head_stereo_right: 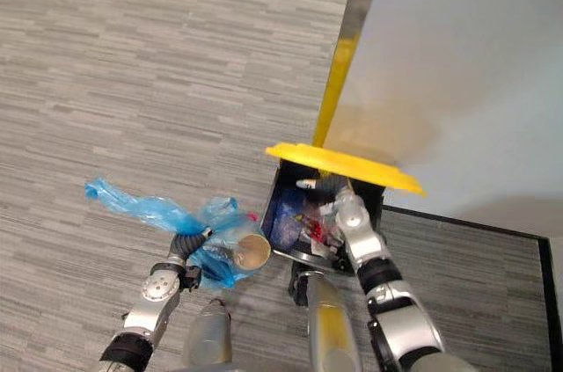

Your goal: Gather rubbish on tea table into small bin, then transfer packed bag to large trash can.

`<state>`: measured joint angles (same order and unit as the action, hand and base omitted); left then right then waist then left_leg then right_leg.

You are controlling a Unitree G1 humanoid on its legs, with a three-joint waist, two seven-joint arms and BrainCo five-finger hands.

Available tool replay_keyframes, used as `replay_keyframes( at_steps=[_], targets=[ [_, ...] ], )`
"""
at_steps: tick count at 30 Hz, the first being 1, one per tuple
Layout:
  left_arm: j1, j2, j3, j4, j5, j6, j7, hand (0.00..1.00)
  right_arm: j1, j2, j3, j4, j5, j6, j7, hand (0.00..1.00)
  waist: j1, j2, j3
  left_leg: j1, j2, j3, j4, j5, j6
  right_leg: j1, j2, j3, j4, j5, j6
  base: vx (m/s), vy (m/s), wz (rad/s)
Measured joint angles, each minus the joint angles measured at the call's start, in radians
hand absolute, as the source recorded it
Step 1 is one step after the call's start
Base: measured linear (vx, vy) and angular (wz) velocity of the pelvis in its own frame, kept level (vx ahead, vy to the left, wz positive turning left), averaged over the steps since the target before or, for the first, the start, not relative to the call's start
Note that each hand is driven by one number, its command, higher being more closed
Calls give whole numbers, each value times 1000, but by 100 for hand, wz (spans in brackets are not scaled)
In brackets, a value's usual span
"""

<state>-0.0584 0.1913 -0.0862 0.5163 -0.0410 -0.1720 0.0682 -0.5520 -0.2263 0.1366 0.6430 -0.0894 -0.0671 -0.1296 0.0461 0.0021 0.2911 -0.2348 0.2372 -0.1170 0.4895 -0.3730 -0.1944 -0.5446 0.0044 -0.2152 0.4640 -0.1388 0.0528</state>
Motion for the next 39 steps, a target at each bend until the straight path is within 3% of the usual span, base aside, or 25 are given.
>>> replay_keyframes(
  at_steps=[6,18,27,39],
  targets=[
    [1,27,-3,-48,-58,-2,-2,100,-91,-120,-1,0,3,4,-2,0,-3,-5,28,-5,6,1,3,10,5,8,15,0,-33,27,-11,-14,-11,-8],
    [-10,73,-46,-210,-107,-17,-50,100,-90,-164,-1,12,10,13,7,0,-6,-9,54,-7,-17,2,44,7,17,38,-13,-2,-31,30,-13,16,37,5],
    [-53,118,-191,-420,-195,-52,-94,100,-129,-195,-1,64,9,12,24,0,-13,-11,85,-18,-41,-13,79,-11,42,49,-27,3,-29,27,-13,-6,27,6],
    [-321,97,-451,-429,-182,-58,-109,100,-273,-250,77,82,9,13,27,0,-47,-2,154,-73,-55,15,192,-59,58,6,-36,38,25,29,-11,-4,48,-6]
  ],
)
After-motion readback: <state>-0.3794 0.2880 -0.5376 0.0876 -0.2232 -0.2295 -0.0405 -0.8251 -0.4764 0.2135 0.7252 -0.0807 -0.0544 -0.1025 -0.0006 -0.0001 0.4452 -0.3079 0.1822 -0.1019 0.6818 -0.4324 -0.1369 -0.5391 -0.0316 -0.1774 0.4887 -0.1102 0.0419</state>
